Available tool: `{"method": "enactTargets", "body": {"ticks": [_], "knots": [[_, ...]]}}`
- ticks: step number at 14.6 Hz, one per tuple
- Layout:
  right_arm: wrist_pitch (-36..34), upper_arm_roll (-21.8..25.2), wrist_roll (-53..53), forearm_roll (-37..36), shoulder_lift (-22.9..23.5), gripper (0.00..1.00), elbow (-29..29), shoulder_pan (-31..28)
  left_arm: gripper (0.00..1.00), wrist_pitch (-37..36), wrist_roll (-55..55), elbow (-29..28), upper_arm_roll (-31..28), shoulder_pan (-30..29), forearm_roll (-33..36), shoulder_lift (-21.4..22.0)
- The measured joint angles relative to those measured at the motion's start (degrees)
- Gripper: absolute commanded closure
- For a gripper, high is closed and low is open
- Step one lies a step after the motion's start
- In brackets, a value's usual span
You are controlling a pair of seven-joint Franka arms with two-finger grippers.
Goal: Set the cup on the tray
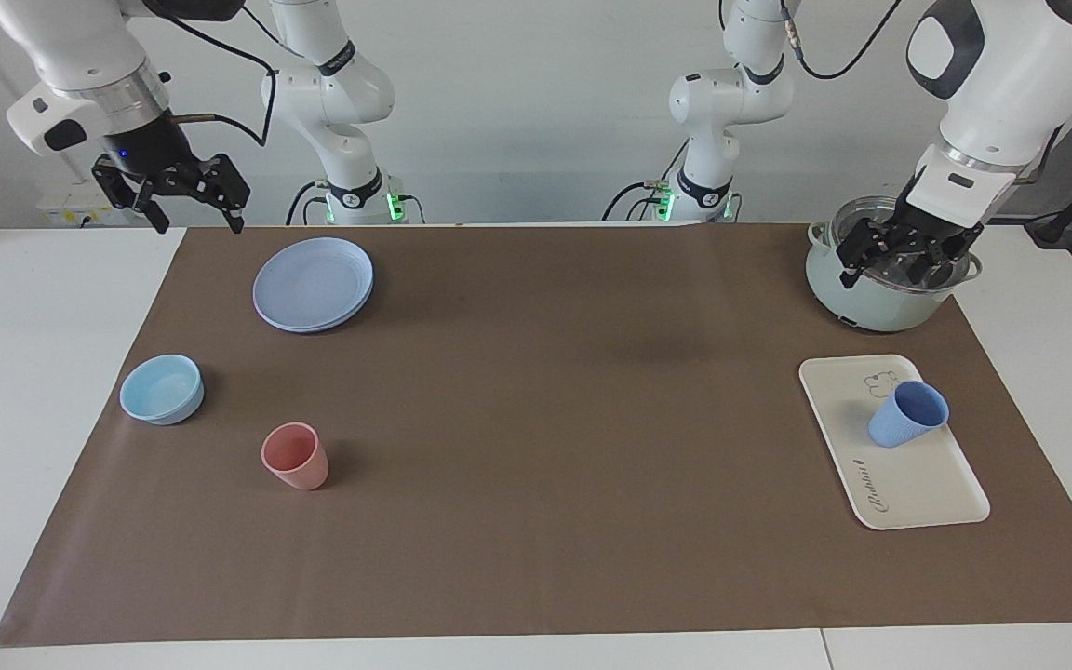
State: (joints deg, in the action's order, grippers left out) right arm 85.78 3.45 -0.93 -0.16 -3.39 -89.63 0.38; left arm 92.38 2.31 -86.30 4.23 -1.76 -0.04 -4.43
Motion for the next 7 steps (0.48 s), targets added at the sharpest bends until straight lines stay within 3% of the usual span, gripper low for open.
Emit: {"method": "enactTargets", "body": {"ticks": [7], "knots": [[-0.36, -0.28, 0.00, -0.05, 0.62, 0.00, -0.07, 0.08, 0.00, 0.40, -0.03, 0.62, -0.12, -0.11, 0.10, 0.10]]}}
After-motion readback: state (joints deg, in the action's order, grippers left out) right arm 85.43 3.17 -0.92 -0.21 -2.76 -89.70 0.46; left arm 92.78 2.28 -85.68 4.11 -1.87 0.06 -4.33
